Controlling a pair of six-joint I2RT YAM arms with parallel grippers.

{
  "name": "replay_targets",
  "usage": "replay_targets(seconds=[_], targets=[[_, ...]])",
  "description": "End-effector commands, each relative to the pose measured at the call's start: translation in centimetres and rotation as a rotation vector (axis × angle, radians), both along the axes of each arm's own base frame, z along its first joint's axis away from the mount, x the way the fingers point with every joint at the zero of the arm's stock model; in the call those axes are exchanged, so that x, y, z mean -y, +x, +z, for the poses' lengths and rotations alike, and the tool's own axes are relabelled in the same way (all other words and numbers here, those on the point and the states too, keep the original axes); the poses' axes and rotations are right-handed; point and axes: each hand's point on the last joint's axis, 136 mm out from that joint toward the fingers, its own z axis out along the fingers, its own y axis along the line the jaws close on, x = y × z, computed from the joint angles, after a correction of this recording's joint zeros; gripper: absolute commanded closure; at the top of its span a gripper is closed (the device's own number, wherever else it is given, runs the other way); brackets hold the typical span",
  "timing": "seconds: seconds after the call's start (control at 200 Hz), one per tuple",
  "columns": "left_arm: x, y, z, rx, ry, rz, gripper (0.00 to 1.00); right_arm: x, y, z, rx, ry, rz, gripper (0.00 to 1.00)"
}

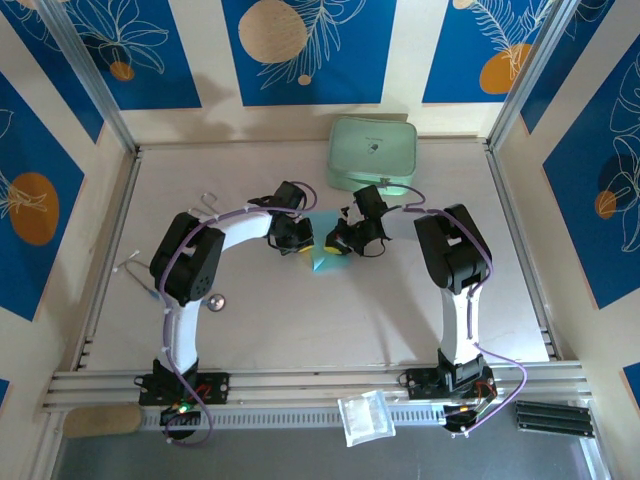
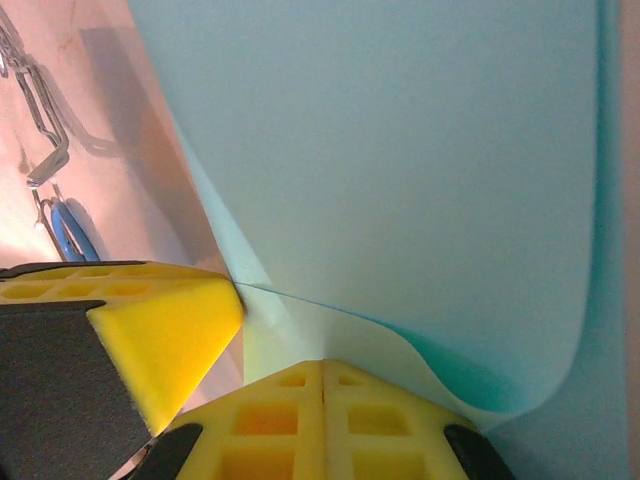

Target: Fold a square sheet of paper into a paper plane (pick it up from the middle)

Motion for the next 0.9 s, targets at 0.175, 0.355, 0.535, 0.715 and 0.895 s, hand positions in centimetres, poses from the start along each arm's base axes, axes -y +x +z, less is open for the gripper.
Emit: replay_targets(seconds=[0.175,0.355,0.535,0.715,0.895], targets=[[2.2,-2.2,5.1,0.041,-0.125,-0.008,0.95,2.9,-1.7,-3.3,-0.135,-0.151,-0.076,1.00],[4.3,-5.2,4.1,-0.014,-0.239,-0.003,0.95,2.6,-2.6,-3.2,-0.168,-0.156,-0.091,1.00],[4.6,-6.8,1.9,-0.064,-0.249,0.002,0.94,2.2,-3.2,-3.3,-0.187,-0.158,-0.100,1.00],[4.2,-6.5,1.5,-0.048,-0.212,-0.002,0.94,2.2,-3.1,-3.4,-0.194,-0.164,-0.106,1.00],[4.1,-5.7,1.5,-0.015,-0.182,-0.007,0.94,2.3,-3.1,-3.6,-0.198,-0.166,-0.104,1.00]])
